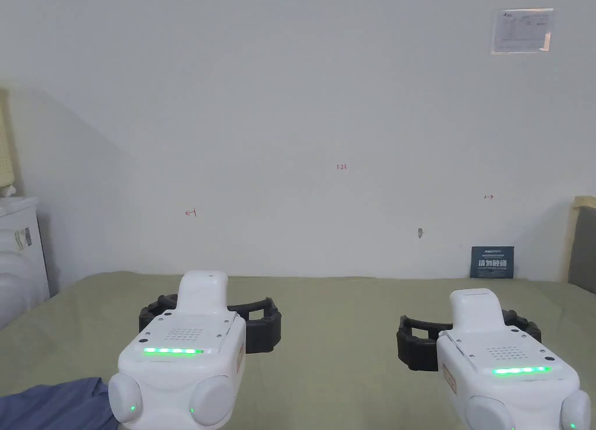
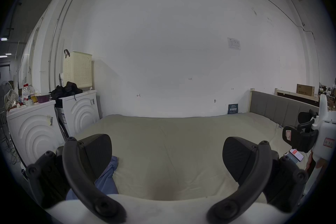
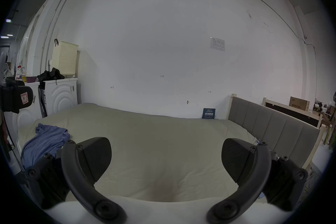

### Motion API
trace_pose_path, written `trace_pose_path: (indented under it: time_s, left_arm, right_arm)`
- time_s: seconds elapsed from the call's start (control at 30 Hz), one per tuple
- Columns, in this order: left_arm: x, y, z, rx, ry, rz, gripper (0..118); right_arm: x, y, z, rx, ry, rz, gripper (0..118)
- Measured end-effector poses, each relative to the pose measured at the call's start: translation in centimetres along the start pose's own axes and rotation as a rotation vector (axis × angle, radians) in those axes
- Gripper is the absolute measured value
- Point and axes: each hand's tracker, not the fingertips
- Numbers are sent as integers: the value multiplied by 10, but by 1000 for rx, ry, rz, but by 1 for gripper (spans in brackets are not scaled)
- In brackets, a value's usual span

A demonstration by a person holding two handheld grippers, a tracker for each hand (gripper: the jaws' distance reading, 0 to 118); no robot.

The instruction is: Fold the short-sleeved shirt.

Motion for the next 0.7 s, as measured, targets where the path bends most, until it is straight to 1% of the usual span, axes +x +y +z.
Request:
trace_pose_path:
  time_s: [0.13, 0.7]
  left_arm:
    - [0, 0, 0, 0, -2, -1, 118]
    - [-1, 4, 2, 10, 3, -4, 118]
  right_arm:
    - [-2, 2, 7, -1, -3, -1, 118]
    - [1, -2, -2, 1, -4, -2, 118]
